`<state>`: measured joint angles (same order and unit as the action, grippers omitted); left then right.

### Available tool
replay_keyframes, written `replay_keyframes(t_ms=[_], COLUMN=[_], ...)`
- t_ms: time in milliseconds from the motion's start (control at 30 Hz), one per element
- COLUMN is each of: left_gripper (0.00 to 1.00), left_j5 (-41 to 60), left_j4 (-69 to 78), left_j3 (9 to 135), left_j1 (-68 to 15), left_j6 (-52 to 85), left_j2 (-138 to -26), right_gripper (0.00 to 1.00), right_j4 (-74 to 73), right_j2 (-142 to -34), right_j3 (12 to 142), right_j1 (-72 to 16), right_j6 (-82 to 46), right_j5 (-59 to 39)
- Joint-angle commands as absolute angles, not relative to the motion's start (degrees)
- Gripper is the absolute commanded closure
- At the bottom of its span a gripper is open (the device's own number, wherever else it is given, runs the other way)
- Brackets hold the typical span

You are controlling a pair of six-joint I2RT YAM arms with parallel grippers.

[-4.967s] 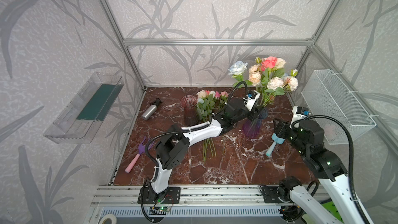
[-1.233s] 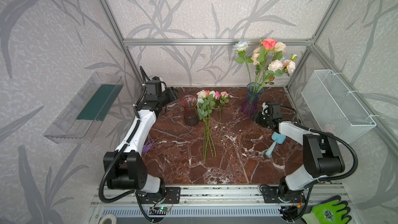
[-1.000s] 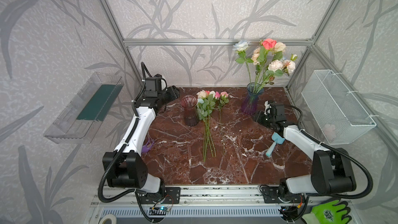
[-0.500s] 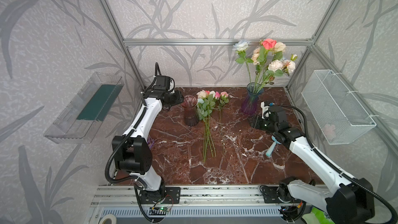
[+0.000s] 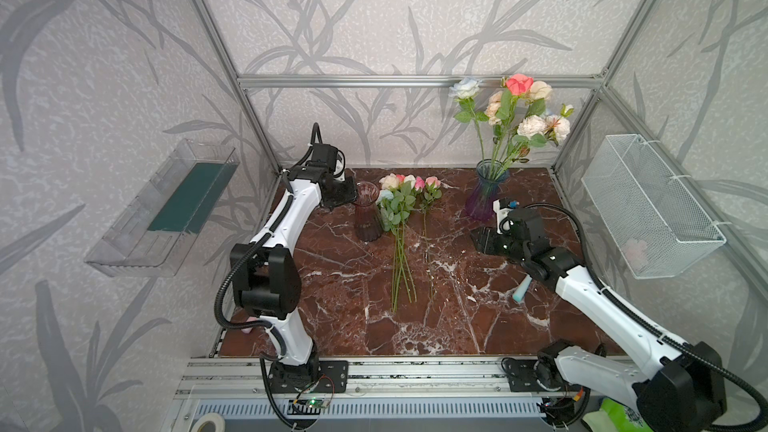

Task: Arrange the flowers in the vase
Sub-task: 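Grasp the red glass vase rim with the left gripper while the right gripper withdraws, then tilt the red vase with the left gripper while the right reaches into the bunch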

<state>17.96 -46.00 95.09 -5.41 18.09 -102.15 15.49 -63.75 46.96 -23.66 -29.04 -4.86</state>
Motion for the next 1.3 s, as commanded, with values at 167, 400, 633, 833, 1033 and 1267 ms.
replay_keyframes(t_ms=[167,400,633,833,1033,1267], left_gripper=[0.88,1.0,1.0,1.0,1.0,0.85], left_j5=[18.9,20.6,23.5,27.1,29.5,30.7], left_j4=[-52.2,-58.0,-61.8,-62.8,-60.3,-59.4], left_j3=[97.5,97.2,91.0,80.6,73.3,73.7], left_j1=[-5.1,-4.6,-4.6,-4.7,-5.0,-5.0], left_j6=[16.0,16.0,19.1,21.5,22.2,21.2], left_j2=[-102.4,-99.5,-90.6,-82.2,-76.9,-77.6], right_gripper=[0.4,0.41,0.41,0.41,0.4,0.42], right_j4=[13.3,12.5,12.9,14.8,17.3,23.9], right_j2=[-64.4,-69.1,-80.1,-94.4,-107.8,-119.8], right_j3=[48.0,51.2,58.3,67.0,75.5,85.0], right_j1=[-24.2,-27.7,-34.5,-38.0,-38.0,-37.8], right_j6=[-28.5,-26.3,-23.1,-22.4,-22.1,-22.5], right_j5=[-4.0,-1.7,3.9,7.7,9.4,10.2])
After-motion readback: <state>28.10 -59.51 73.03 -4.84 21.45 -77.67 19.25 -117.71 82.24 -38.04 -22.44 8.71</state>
